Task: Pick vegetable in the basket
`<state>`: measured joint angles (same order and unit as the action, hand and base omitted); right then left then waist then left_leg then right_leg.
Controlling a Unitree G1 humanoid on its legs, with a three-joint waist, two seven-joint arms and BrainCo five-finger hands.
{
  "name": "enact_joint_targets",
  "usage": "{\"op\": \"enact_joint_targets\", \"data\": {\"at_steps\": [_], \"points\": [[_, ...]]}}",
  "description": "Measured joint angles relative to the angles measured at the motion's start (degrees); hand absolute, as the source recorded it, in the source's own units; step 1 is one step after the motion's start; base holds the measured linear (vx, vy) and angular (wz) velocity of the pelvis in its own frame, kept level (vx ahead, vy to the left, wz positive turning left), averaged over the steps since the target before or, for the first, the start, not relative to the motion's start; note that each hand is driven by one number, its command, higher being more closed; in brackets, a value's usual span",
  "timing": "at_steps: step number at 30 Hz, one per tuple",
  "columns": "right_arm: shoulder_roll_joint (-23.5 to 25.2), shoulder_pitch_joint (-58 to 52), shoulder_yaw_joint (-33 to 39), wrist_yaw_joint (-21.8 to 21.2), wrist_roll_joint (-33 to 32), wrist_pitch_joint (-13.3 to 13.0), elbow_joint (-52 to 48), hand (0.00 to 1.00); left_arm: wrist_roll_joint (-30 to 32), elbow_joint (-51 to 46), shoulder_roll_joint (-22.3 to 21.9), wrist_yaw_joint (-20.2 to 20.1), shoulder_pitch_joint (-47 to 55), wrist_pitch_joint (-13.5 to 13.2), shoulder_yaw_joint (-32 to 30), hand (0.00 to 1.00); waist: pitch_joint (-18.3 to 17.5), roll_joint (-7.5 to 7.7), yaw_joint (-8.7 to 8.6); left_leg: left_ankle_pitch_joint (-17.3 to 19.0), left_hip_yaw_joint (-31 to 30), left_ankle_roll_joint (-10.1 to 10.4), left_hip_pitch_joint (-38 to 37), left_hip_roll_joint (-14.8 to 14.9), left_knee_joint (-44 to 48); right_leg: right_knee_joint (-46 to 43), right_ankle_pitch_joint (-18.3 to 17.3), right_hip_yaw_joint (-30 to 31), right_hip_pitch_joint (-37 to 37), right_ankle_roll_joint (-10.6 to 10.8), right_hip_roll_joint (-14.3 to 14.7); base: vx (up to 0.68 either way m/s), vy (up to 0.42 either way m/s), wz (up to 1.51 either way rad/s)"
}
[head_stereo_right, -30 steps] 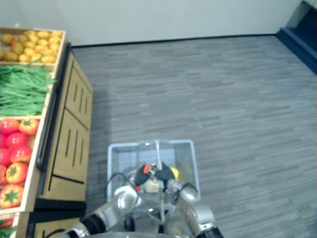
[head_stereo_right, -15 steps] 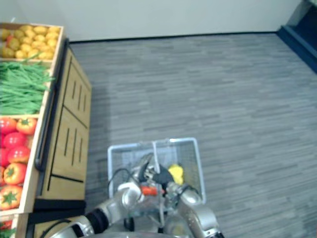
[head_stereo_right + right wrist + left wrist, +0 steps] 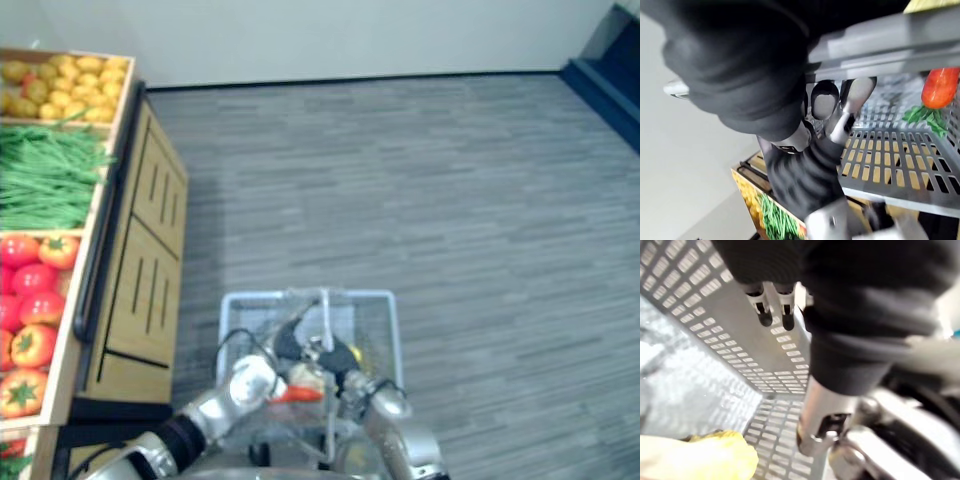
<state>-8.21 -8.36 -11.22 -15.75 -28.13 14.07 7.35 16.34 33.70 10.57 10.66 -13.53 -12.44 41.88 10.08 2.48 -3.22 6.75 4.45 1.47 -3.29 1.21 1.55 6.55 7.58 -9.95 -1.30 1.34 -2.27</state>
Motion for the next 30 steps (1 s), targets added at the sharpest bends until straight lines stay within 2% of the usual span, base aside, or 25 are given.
{"op": "enact_joint_targets", "data": {"at_steps": [4, 7, 10, 12, 14, 16, 20, 24, 26, 30], "points": [[-1.45, 1.15, 4.35, 1.2, 0.02, -0.72, 1.64, 1.0, -0.57, -1.82, 1.15, -4.55, 0.79, -1.95, 1.1, 0.0, -0.55, -0.51, -0.09, -0.17, -0.37, -0.06, -0.31, -0.17, -0.29, 0.01, 0.01, -0.61, 0.22, 0.0, -0.22, 0.01, 0.024, 0.06], [-2.09, 2.2, 7.03, 2.77, 0.02, -1.61, 2.66, 1.0, -5.1, -4.97, 2.87, -7.45, 3.58, -3.54, 0.11, 0.0, -0.97, -1.2, -0.87, -0.18, -0.39, -0.08, -0.78, -0.24, -0.42, 0.03, 0.0, -0.71, 0.58, 0.01, -0.29, 0.0, 0.0, 0.0], [-2.46, 2.59, 12.25, 3.66, 0.01, -2.9, 4.3, 1.0, -9.37, -10.15, 5.24, -11.47, 7.62, -3.84, -4.72, 0.0, -1.25, -1.68, -1.21, -0.35, -0.44, -0.08, -0.76, -0.32, -0.51, 0.04, -0.15, -0.84, 0.55, 0.21, -0.4, 0.0, 0.0, 0.0], [-3.25, 2.67, 15.93, 4.58, -0.02, -3.63, 6.4, 1.0, -10.02, -12.58, 6.81, -13.79, 9.64, -3.89, -8.38, 0.0, -1.48, -2.06, -1.16, -0.46, -0.59, -0.08, -0.69, -0.34, -0.56, 0.04, -0.21, -1.07, 0.54, 0.27, -0.45, -0.03, 0.006, 0.05], [-5.59, 2.77, 18.84, 5.18, -0.47, -4.03, 9.13, 1.0, -11.7, -15.06, 8.54, -14.52, 12.61, -3.85, -13.82, 0.0, -1.83, -2.65, -1.16, -0.62, -0.79, -0.1, -0.63, -0.37, -0.79, 0.04, -0.32, -1.34, 0.49, 0.33, -0.48, -0.02, 0.007, 0.06], [-6.67, 2.71, 20.13, 5.37, -1.49, -4.08, 10.79, 1.0, -11.69, -15.18, 8.66, -13.2, 14.19, -3.53, -18.52, 0.0, -2.0, -2.94, -1.19, -1.01, -1.14, -0.13, -0.74, -0.37, -1.36, 0.04, -0.44, -1.74, 0.44, 0.36, -0.48, -0.01, 0.0, 0.09], [-7.01, 2.49, 21.38, 5.45, -1.67, -4.14, 14.06, 1.0, -11.72, -12.95, 8.04, -7.75, 15.98, -3.11, -26.46, 0.0, -2.05, -3.0, -1.08, -1.19, -1.9, -0.07, -0.43, -0.27, -1.37, 0.04, -0.69, -2.57, 0.44, 0.22, -0.44, 0.0, -0.003, 0.09], [-7.01, 2.45, 21.99, 5.17, -1.44, -4.63, 18.87, 1.0, -11.75, -1.36, 5.9, -1.17, 15.59, -0.72, -33.2, 0.0, -2.14, -3.0, -0.97, -1.17, -1.79, -0.05, -0.44, -0.18, -1.37, 0.04, -0.71, -2.51, 0.42, 0.19, -0.33, 0.0, 0.0, 0.0], [-7.0, 2.39, 21.99, 5.06, -1.0, -4.8, 20.97, 1.0, -11.87, 3.7, 5.39, 0.39, 15.45, 0.18, -35.97, 0.0, -2.19, -2.91, -1.01, -1.14, -1.62, -0.01, -0.55, -0.11, -1.38, 0.04, -0.7, -2.31, 0.42, 0.18, -0.24, 0.01, 0.015, -0.05], [-7.12, 2.25, 22.06, 4.77, -0.81, -5.27, 25.58, 1.0, -19.44, 12.58, 5.42, 0.58, 14.25, 3.21, -39.77, 0.0, -2.37, -2.67, -0.69, -0.97, -0.77, 0.23, -0.93, 0.17, -1.38, 0.04, -0.61, -1.57, 0.47, 0.05, 0.09, 0.01, 0.011, -0.1]]}}
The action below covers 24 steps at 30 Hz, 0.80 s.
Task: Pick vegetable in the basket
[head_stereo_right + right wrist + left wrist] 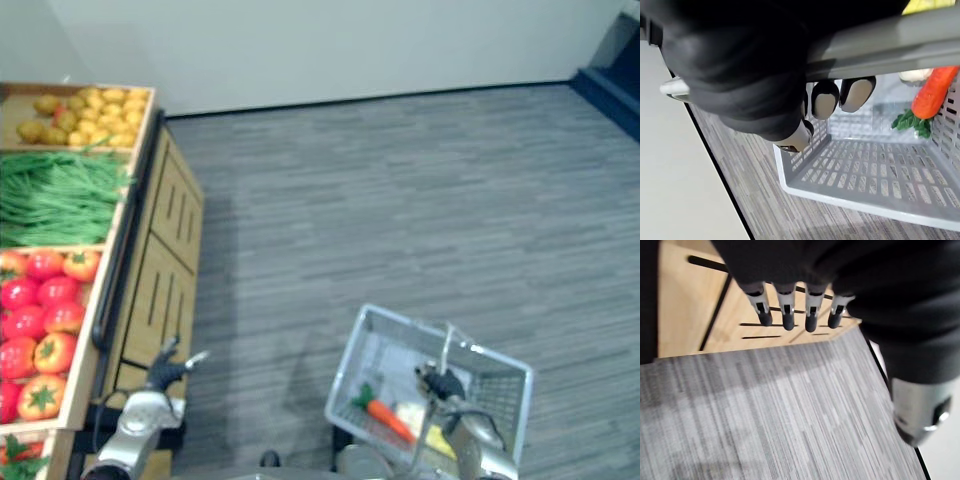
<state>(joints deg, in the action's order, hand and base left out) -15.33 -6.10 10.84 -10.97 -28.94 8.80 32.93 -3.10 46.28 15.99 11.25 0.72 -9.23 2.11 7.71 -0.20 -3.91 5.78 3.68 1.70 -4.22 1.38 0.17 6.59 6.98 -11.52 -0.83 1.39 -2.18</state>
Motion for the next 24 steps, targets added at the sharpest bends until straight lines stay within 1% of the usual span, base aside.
{"op": "enact_joint_targets", "data": {"at_steps": [1, 2, 3, 6, 8, 10, 12, 15, 18, 21, 24], "points": [[-0.08, -0.06, -0.01, -0.07, 0.17, -0.5, 0.44, 1.0, -1.51, 0.94, 0.0, -0.25, -0.11, 0.08, -0.36, 0.0, -0.03, 0.03, 0.1, 0.03, 0.18, 0.04, -0.06, 0.04, 0.02, 0.0, 0.03, 0.21, 0.0, -0.04, 0.06, 0.0, 0.01, -0.13], [-0.07, -0.04, -0.05, -0.38, 0.56, -1.54, 1.81, 1.0, -3.82, 2.8, 0.04, -0.52, -0.36, 0.65, -0.78, 0.0, -0.28, 0.12, 0.23, 0.11, 0.42, 0.14, -0.15, 0.12, 0.04, 0.0, 0.08, 0.46, 0.01, -0.12, 0.17, 0.0, 0.009, -0.1], [-0.06, -0.1, -0.08, -0.78, 1.47, -1.86, 2.86, 1.0, -5.47, 4.41, 0.04, -0.89, -0.51, 1.0, -0.82, 0.0, -0.64, 0.23, 0.52, 0.14, 0.48, 0.19, -0.2, 0.19, 0.05, 0.0, 0.08, 0.51, 0.02, -0.12, 0.24, 0.0, 0.007, -0.08], [-0.01, 0.06, -0.06, -0.93, 2.12, -3.38, 6.11, 1.0, -5.64, 6.33, -0.08, -2.51, -0.51, 0.97, -0.81, 0.0, -1.23, 0.62, 0.93, 0.18, 0.58, 0.25, -0.35, 0.28, 0.09, 0.0, 0.08, 0.67, 0.13, -0.12, 0.33, 0.0, 0.002, -0.01], [0.04, 0.3, -0.03, -1.13, 2.17, -4.07, 8.15, 1.0, -5.6, 7.61, -0.12, -2.92, -0.36, 0.98, -0.83, 0.0, -1.4, 0.86, 1.03, 0.18, 0.59, 0.25, -0.71, 0.26, 0.1, 0.0, 0.06, 0.68, 0.51, -0.1, 0.32, 0.0, 0.0, 0.0], [0.25, 0.28, -0.02, -1.8, 3.82, -4.31, 9.37, 1.0, -5.54, 9.03, -0.38, -2.9, 0.19, 0.99, -1.15, 0.0, -1.7, 1.0, 1.05, 0.36, 0.6, 0.23, -1.01, 0.24, 0.17, 0.0, -0.2, 0.68, 1.12, 0.02, 0.31, 0.0, 0.0, 0.0], [0.66, 0.41, 0.14, -2.23, 4.22, -4.73, 10.95, 1.0, -5.36, 9.47, -0.85, -2.83, 0.56, 1.0, -2.47, 0.0, -1.88, 1.29, 1.07, 0.38, 0.6, 0.27, -0.98, 0.22, 0.15, 0.0, -0.22, 0.68, 1.11, -0.01, 0.29, -0.02, 0.009, 0.0], [0.86, 0.53, 0.62, -2.49, 4.27, -5.77, 12.57, 1.0, -5.1, 10.9, -1.37, -2.98, 1.15, 1.28, -2.59, 0.0, -1.96, 1.38, 1.07, 0.64, 0.63, 0.55, -0.96, 0.22, 0.12, 0.0, -0.33, 0.69, 1.16, -0.14, 0.3, 0.0, 0.0, 0.0], [0.88, 1.05, 2.32, -2.8, 4.66, -5.8, 14.38, 1.0, -5.07, 10.97, -1.85, -4.22, 1.44, 2.35, -3.48, 0.0, -2.01, 1.3, 1.1, 0.7, 0.62, 0.64, -0.96, 0.24, 0.1, 0.0, -0.37, 0.7, 1.16, -0.2, 0.33, 0.0, 0.0, 0.0], [0.83, 1.42, 2.82, -2.91, 5.92, -5.84, 15.29, 1.0, -4.74, 11.7, -2.42, -5.33, 1.38, 2.35, -4.35, 0.0, -2.31, 1.16, 1.09, 0.71, 0.65, 0.64, -0.98, 0.24, 0.07, -0.01, -0.38, 0.72, 1.15, -0.21, 0.33, 0.0, 0.0, 0.0], [0.83, 1.45, 2.81, -3.31, 6.44, -5.85, 15.35, 1.0, -4.6, 13.0, -2.42, -5.63, 1.36, 2.37, -4.69, 0.0, -2.92, 1.0, 1.08, 0.71, 0.66, 0.62, -1.04, 0.24, 0.08, -0.01, -0.46, 0.73, 1.15, -0.1, 0.33, 0.0, 0.0, 0.0]]}}
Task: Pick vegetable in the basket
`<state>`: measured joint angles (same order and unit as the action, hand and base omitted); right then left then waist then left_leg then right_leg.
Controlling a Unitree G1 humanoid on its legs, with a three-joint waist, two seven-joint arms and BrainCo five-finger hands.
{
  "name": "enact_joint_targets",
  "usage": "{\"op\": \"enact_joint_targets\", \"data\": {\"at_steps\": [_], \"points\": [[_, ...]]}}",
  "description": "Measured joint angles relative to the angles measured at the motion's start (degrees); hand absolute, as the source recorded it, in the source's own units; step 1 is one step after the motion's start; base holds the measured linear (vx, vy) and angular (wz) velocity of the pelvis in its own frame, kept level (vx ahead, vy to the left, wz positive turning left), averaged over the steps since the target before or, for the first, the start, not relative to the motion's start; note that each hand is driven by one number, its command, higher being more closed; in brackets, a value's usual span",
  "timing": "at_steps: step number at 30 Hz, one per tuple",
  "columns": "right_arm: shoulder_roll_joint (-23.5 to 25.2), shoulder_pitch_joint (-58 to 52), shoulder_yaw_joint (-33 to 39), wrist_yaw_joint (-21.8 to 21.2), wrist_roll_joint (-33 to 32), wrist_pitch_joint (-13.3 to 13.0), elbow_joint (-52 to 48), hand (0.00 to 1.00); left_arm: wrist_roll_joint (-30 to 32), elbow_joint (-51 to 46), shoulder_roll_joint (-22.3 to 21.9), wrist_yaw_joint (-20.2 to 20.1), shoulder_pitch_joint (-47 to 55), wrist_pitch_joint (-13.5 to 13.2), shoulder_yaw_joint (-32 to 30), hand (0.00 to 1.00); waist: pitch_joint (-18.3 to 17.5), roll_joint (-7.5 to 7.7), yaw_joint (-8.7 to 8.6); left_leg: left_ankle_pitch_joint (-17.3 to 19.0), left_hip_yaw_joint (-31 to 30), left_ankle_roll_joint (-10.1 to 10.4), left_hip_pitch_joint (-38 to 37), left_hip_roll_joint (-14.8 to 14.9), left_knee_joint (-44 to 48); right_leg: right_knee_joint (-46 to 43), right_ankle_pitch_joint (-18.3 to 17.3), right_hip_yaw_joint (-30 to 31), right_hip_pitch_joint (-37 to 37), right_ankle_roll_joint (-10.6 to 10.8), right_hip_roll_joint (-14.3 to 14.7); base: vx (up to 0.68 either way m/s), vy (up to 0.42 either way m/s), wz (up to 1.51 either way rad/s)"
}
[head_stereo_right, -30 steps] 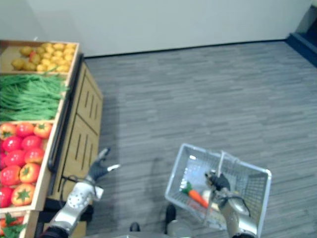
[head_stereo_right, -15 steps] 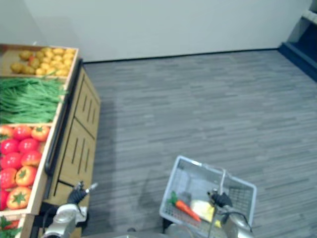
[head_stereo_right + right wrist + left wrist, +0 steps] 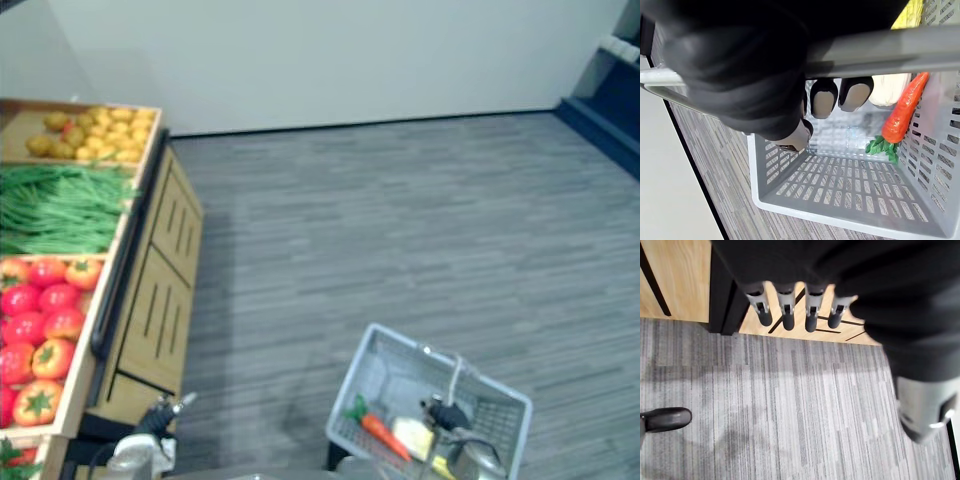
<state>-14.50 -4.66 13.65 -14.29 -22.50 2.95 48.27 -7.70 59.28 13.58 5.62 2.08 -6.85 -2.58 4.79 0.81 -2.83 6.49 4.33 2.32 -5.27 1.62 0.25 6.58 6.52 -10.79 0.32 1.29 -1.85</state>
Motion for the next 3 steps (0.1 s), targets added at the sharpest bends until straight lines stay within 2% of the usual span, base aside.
{"op": "enact_joint_targets", "data": {"at_steps": [3], "points": [[0.0, 0.19, 0.01, -0.06, 0.02, 0.0, 0.7, 1.0, 0.0, 0.01, 0.0, -0.5, 0.04, 0.0, -0.05, 0.0, -0.41, 0.07, 0.13, -0.02, -0.02, -0.04, -0.05, 0.0, 0.0, 0.0, 0.0, -0.01, 0.04, 0.0, 0.0, 0.0, 0.0, 0.0]]}}
